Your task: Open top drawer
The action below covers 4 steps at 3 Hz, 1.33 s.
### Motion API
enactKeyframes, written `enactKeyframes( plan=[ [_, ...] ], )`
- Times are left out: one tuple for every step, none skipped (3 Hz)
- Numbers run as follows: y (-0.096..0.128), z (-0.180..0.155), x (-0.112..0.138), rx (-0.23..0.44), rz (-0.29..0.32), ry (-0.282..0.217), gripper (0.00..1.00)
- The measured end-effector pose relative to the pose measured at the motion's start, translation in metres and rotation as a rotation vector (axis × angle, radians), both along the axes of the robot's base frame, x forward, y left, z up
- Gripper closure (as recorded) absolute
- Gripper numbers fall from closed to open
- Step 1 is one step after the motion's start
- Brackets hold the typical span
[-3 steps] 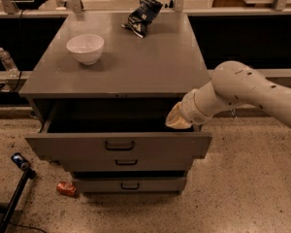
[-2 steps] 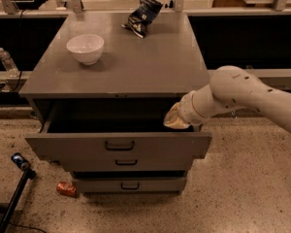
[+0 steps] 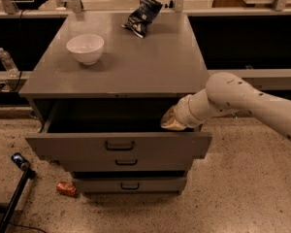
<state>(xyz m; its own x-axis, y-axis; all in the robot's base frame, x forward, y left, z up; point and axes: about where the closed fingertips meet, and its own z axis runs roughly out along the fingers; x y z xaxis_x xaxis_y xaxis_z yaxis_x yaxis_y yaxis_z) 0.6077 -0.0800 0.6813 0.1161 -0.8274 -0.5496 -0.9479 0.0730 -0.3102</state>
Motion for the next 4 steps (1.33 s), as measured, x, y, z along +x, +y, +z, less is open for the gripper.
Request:
enactKeyframes(
  plan=[
    [0.005, -0.015, 0.003, 0.019, 0.029, 0.021, 1.0],
    [0.001, -0.024, -0.008, 0.005, 0.031, 0.06, 1.0],
    [-0.013, -0.026, -0.032, -0.025, -0.012, 0.13, 1.0],
    [-0.025, -0.029, -0.066, -0.064, -0.06, 0.246, 1.0]
  ],
)
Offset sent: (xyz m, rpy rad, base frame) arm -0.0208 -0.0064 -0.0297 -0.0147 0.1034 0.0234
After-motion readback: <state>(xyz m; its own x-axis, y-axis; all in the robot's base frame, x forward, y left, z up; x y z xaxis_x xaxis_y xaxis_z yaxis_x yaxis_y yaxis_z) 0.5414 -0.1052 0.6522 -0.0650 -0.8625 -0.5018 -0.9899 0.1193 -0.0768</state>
